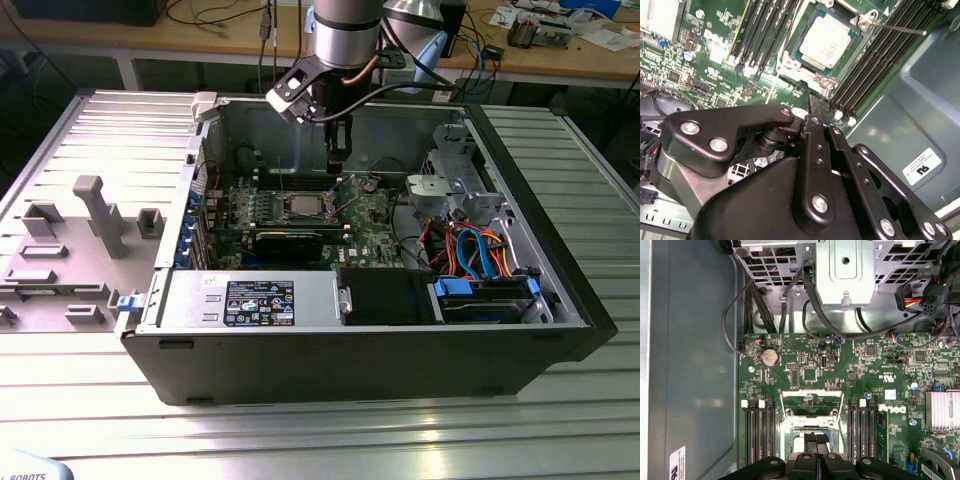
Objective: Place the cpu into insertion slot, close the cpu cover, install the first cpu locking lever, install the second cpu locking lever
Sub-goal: 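Close the cpu cover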
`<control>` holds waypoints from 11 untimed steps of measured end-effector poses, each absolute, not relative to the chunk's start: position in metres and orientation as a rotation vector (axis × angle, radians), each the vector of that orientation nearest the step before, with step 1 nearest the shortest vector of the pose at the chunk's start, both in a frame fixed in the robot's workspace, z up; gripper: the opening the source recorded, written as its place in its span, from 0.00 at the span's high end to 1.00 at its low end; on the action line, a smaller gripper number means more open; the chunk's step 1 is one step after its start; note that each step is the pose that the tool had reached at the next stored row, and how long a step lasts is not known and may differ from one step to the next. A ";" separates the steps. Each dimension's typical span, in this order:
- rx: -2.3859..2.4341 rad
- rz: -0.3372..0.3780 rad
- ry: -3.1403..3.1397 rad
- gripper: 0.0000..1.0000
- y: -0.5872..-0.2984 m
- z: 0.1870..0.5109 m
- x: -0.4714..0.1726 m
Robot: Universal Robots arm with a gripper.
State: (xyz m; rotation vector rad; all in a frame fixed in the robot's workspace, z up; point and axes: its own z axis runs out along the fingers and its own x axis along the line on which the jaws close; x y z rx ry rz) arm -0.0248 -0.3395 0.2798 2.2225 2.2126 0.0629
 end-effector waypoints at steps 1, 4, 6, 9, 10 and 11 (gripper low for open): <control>2.222 0.063 2.213 0.89 -0.339 0.280 -0.024; 2.223 0.063 2.212 0.89 -0.339 0.280 -0.024; 2.222 0.063 2.213 0.89 -0.339 0.280 -0.024; 2.222 0.061 2.212 0.89 -0.339 0.280 -0.022; 2.222 0.061 2.212 0.89 -0.339 0.280 -0.022; 2.222 0.061 2.212 0.89 -0.339 0.280 -0.022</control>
